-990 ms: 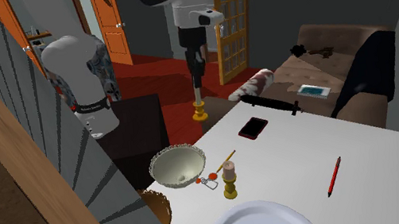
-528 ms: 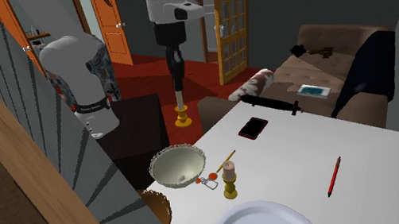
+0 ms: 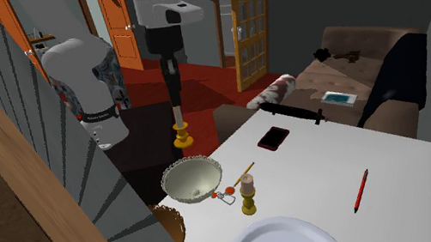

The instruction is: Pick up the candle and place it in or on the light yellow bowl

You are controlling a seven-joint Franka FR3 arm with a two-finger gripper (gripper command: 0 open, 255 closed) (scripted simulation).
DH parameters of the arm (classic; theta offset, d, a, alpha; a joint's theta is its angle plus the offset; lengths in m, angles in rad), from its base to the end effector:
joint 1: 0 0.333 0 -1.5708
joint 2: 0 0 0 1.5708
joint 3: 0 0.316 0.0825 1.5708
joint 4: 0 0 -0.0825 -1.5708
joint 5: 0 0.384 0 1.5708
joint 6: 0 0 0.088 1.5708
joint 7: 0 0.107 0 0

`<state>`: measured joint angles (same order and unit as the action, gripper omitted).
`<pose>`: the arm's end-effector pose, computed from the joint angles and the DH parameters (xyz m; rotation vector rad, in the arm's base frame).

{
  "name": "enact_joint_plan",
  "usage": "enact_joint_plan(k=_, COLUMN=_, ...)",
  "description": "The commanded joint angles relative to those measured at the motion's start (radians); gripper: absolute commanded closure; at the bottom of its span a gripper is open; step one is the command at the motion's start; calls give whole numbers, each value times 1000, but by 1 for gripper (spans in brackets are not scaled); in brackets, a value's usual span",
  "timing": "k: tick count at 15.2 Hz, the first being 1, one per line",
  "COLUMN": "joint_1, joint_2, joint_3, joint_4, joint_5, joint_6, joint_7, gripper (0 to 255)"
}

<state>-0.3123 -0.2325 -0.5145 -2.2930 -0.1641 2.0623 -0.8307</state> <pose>0.3126 -0.3606 0.4300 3.1337 0.1510 -0.0588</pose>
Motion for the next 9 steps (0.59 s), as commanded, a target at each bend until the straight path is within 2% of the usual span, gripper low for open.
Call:
enact_joint_plan(k=1, joint_1=0, joint_2=14, joint_3=-6, joint_4=-16, joint_5=3, joint_6=29, joint_7=-5, gripper=255)
enact_joint_plan(k=9, joint_1=2, joint_2=73, joint_3=-23, joint_4=-77, joint_5=24, joint_6=145, joint_7=-21, gripper=255)
